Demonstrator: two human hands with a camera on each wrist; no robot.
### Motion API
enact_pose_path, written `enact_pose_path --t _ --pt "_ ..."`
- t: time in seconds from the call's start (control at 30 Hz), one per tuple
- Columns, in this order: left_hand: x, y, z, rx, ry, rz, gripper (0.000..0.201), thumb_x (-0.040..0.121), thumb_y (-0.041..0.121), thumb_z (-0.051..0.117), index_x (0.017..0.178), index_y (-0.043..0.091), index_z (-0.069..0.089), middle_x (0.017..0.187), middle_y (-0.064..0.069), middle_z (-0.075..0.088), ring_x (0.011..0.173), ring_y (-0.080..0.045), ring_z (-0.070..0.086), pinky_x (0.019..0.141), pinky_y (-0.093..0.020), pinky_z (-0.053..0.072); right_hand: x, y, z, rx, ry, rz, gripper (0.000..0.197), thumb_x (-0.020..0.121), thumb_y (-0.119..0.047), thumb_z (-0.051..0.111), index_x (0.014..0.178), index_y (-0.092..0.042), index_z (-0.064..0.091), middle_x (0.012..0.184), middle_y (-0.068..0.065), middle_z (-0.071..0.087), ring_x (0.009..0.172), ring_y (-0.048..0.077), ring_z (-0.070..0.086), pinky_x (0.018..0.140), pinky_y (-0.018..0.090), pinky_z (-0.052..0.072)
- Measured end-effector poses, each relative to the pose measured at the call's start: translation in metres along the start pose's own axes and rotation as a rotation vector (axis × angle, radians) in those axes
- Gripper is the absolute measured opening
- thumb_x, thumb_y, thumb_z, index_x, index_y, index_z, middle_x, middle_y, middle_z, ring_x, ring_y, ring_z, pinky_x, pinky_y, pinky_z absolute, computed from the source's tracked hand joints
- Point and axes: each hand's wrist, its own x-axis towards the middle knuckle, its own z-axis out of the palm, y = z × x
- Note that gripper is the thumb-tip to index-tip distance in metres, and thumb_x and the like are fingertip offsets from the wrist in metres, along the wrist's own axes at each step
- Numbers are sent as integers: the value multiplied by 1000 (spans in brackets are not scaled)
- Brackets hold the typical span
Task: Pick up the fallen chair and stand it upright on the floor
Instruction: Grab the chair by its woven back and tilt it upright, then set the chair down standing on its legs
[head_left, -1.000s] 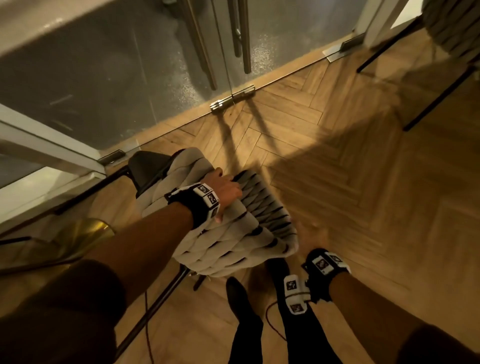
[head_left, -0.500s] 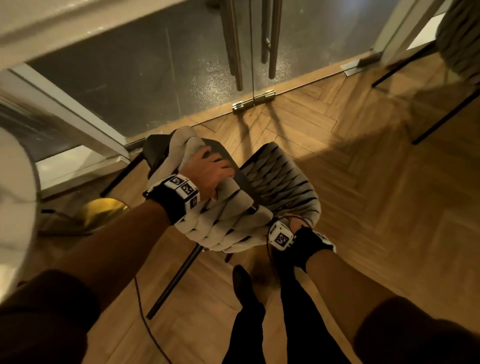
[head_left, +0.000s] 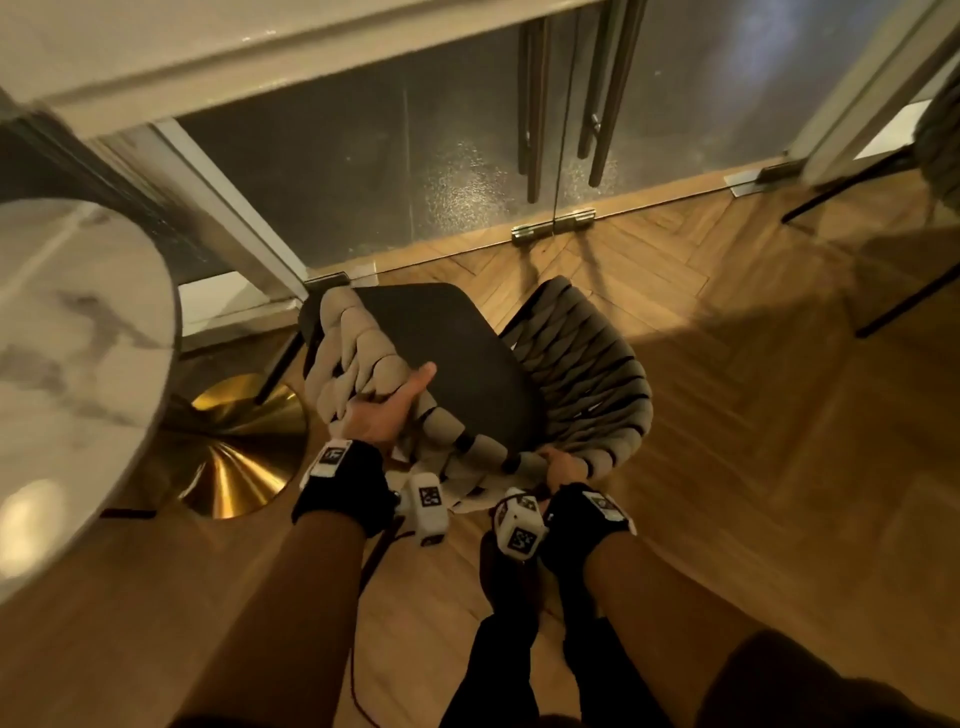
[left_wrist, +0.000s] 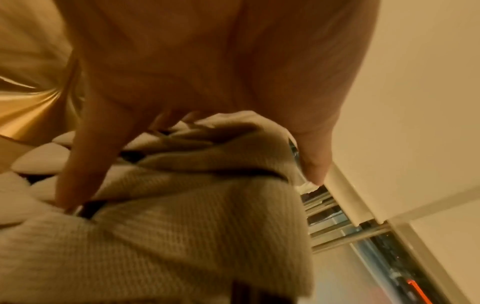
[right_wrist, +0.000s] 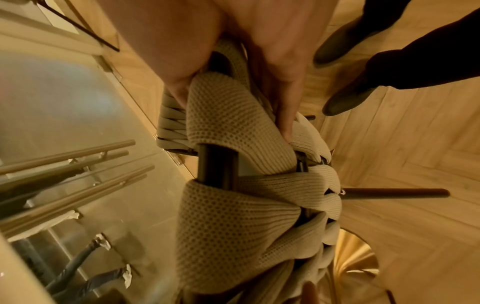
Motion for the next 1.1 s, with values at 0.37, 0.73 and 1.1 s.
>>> enact_pose_path --t 0.37,0.73,1.1 --pt "-43 -50 35 -223 72 58 24 77 19 77 91 10 60 98 -19 69 85 -37 70 75 -57 63 -6 8 -48 -65 50 21 29 88 -30 60 106 -7 59 107 15 59 70 24 54 60 33 50" --pt "-37 -152 70 -555 72 -113 25 72 17 79 90 8 65 93 -18 67 87 -35 69 82 -57 61 23 31 -77 -143 78 -115 31 70 -22 75 97 -24 59 105 15 65 97 41 64 84 57 56" --pt "-6 -220 107 -596 -47 -276 30 86 9 75 112 -1 63 101 -21 70 81 -34 68 55 -35 53 75 53 -95 -280 148 -189 71 78 -24 75 140 -33 41 121 8 60 89 35 62 63 44 59"
